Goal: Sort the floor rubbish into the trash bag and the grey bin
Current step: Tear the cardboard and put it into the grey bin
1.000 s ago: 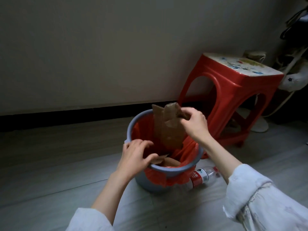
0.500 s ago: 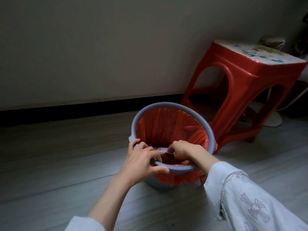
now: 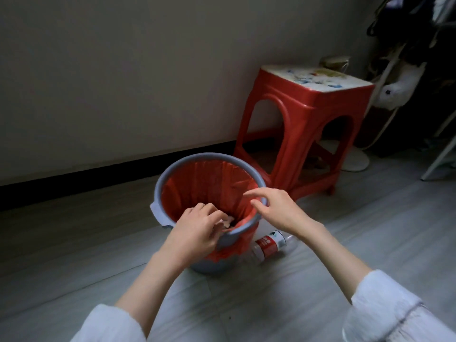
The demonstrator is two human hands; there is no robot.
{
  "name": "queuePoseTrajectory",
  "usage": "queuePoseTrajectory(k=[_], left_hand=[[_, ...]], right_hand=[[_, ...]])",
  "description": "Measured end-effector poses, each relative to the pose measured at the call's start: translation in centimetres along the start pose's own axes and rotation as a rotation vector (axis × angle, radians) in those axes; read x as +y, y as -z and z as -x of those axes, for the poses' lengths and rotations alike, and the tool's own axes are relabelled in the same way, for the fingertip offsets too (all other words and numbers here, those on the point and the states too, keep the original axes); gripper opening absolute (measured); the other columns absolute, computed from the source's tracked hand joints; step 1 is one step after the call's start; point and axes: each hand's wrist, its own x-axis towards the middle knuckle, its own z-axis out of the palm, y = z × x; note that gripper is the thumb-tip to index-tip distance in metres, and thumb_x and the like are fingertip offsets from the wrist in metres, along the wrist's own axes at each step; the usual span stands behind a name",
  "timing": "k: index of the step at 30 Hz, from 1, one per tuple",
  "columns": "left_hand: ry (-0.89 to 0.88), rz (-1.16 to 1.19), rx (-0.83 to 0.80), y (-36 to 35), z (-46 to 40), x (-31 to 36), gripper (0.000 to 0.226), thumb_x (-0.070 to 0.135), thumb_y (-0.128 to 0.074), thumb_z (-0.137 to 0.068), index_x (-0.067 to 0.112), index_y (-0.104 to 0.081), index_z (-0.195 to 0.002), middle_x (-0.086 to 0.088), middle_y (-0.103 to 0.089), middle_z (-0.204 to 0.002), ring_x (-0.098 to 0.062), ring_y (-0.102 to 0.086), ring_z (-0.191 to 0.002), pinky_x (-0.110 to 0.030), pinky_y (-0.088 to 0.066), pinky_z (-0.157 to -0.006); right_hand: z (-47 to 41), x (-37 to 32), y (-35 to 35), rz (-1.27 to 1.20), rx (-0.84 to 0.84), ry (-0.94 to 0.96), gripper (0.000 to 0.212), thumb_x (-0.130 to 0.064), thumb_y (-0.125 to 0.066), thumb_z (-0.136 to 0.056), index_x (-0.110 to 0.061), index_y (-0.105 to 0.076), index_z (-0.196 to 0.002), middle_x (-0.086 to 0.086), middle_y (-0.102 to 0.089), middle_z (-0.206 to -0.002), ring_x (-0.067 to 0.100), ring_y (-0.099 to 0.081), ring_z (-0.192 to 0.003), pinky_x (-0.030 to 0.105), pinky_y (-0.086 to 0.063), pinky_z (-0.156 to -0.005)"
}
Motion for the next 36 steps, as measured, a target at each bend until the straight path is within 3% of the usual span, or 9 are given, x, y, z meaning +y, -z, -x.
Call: queuePoseTrajectory(k=[4,7,13,17,21,28,32,34,36], left_hand=[[-0.25,-0.045,0.031,-2.4,-1.7,5.5,0.033,0.024,-0.037,-0.081,0.018,-0.063,-0.099,-0.001,-0.061,-0.088,-0.023,-0.057,-0.078,-0.031,-0.048,-0.06],[-0.382,-0.012,-0.053,-5.8,-1.7,10.0,0.028,0.019,-0.041,-0.079,0.02,-0.061,-0.098,0.0,-0.06,-0.086,-0.021,-0.055,-0.075,-0.029,-0.043,-0.058],[-0.375,0.156,-0.317,-16.1,1.6,16.3,0.03,0.005,-0.05,-0.082,0.018,-0.064,-0.105,-0.002,-0.065,-0.097,-0.022,-0.061,-0.085,-0.029,-0.051,-0.066],[-0.337,0.211,-0.558,-21.7,4.9,19.6,0.037,0.012,-0.041,-0.091,0.02,-0.053,-0.125,-0.003,-0.054,-0.126,-0.024,-0.05,-0.117,-0.034,-0.043,-0.088],[-0.283,0.207,-0.687,-24.0,6.2,21.2,0.038,0.018,-0.037,-0.096,0.022,-0.042,-0.134,-0.001,-0.04,-0.141,-0.019,-0.036,-0.13,-0.029,-0.035,-0.099],[-0.106,0.165,-0.732,-25.9,4.8,21.4,0.045,0.018,-0.037,-0.095,0.021,-0.034,-0.139,-0.003,-0.029,-0.148,-0.021,-0.029,-0.135,-0.03,-0.032,-0.105],[-0.133,0.149,-0.678,-26.5,2.8,22.8,0.05,0.015,-0.037,-0.095,0.018,-0.024,-0.144,-0.006,-0.018,-0.154,-0.023,-0.02,-0.14,-0.034,-0.027,-0.109],[-0.205,0.132,-0.685,-26.9,2.3,24.3,0.057,0.014,-0.037,-0.095,0.02,-0.014,-0.147,-0.006,-0.006,-0.157,-0.024,-0.01,-0.143,-0.035,-0.022,-0.112],[-0.339,0.081,-0.7,-27.7,1.8,25.9,0.07,0.006,-0.037,-0.093,0.026,0.001,-0.148,-0.006,0.01,-0.157,-0.025,0.002,-0.145,-0.036,-0.015,-0.114]], right_hand=[[5.7,5.4,1.9,-0.143,0.25,-0.161,0.024,-0.012,-0.055,-0.091,-0.015,-0.068,-0.11,-0.002,-0.067,-0.112,0.007,-0.058,-0.102,0.014,-0.039,-0.09],[11.7,12.7,1.6,-0.119,0.32,-0.43,0.025,-0.015,-0.054,-0.091,-0.013,-0.065,-0.113,0.004,-0.067,-0.114,0.018,-0.06,-0.108,0.027,-0.042,-0.094],[24.5,25.0,-3.3,0.081,0.064,-0.929,0.039,-0.027,-0.049,-0.094,-0.013,-0.051,-0.13,0.011,-0.054,-0.133,0.028,-0.047,-0.125,0.036,-0.035,-0.105],[29.7,28.4,-6.4,0.185,-0.137,-1.093,0.051,-0.041,-0.044,-0.093,-0.021,-0.037,-0.139,0.009,-0.024,-0.152,0.026,-0.021,-0.141,0.047,-0.018,-0.114],[30.2,28.6,-8.1,0.151,-0.196,-1.04,0.057,-0.039,-0.048,-0.091,-0.026,-0.029,-0.144,-0.001,-0.008,-0.157,0.018,-0.014,-0.144,0.058,-0.011,-0.112],[31.1,26.1,-9.4,0.125,-0.265,-0.596,0.042,-0.02,-0.044,-0.093,-0.027,-0.044,-0.135,-0.014,-0.037,-0.146,0.003,-0.032,-0.135,0.041,-0.003,-0.117],[30.9,26.5,-7.5,-0.037,0.101,-0.52,0.036,-0.026,-0.044,-0.087,-0.021,-0.064,-0.116,-0.006,-0.063,-0.123,0.009,-0.054,-0.118,0.046,-0.021,-0.114],[30.7,27.8,-5.3,0.133,0.408,-0.483,0.029,-0.022,-0.048,-0.083,-0.016,-0.071,-0.101,0.0,-0.07,-0.109,0.013,-0.057,-0.11,0.046,-0.033,-0.105],[30.6,29.4,-2.4,0.368,0.567,-0.605,0.028,-0.019,-0.053,-0.081,-0.011,-0.067,-0.105,0.008,-0.066,-0.113,0.022,-0.054,-0.114,0.049,-0.036,-0.101]])
